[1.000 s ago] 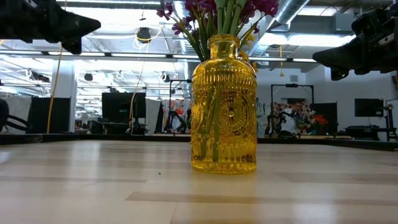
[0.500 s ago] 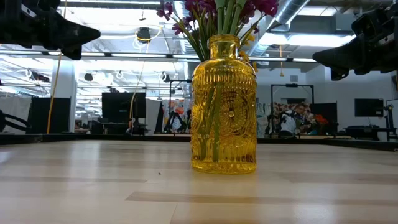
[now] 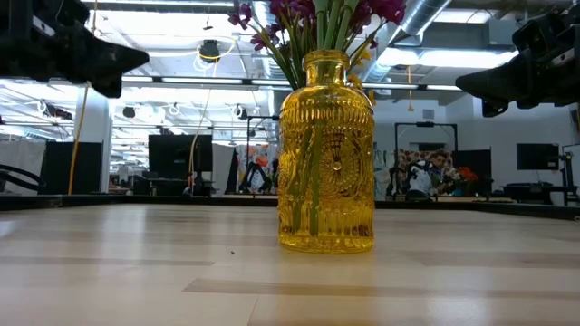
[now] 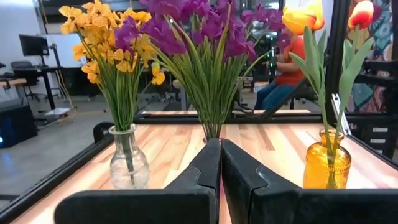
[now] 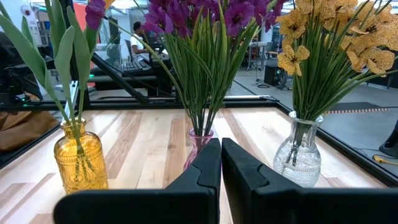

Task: Sort flowers into vase by color
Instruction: Return to Home Position

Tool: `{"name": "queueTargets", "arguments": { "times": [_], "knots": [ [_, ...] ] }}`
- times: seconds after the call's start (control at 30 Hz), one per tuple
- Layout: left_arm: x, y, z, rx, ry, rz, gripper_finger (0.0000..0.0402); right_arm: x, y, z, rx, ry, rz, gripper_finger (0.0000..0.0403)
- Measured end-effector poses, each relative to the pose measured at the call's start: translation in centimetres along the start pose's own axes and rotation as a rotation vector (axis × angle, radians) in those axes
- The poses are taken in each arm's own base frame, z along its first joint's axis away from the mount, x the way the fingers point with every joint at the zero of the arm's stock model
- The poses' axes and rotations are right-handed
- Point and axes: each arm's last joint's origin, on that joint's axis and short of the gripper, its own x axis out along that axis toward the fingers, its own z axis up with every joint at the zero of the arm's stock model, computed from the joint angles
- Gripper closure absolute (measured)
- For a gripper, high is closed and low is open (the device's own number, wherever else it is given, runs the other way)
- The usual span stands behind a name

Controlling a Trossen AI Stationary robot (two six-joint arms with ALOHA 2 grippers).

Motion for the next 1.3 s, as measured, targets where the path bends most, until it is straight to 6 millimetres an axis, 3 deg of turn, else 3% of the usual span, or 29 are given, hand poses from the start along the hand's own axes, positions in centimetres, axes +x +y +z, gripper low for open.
{"name": "queueTargets", "arguments": {
  "times": [0.77,1.3],
  "knots": [
    [0.03,0.1,-0.72,0.186,0.035,0.044,0.0401,0.0,0.0,0.0,0.0,0.0,0.0,0.036],
    [-0.36,0.13,-0.79,0.195,0.032,0.023,0.0401,0.0,0.0,0.01,0.0,-0.001,0.0,0.036]
  ]
}}
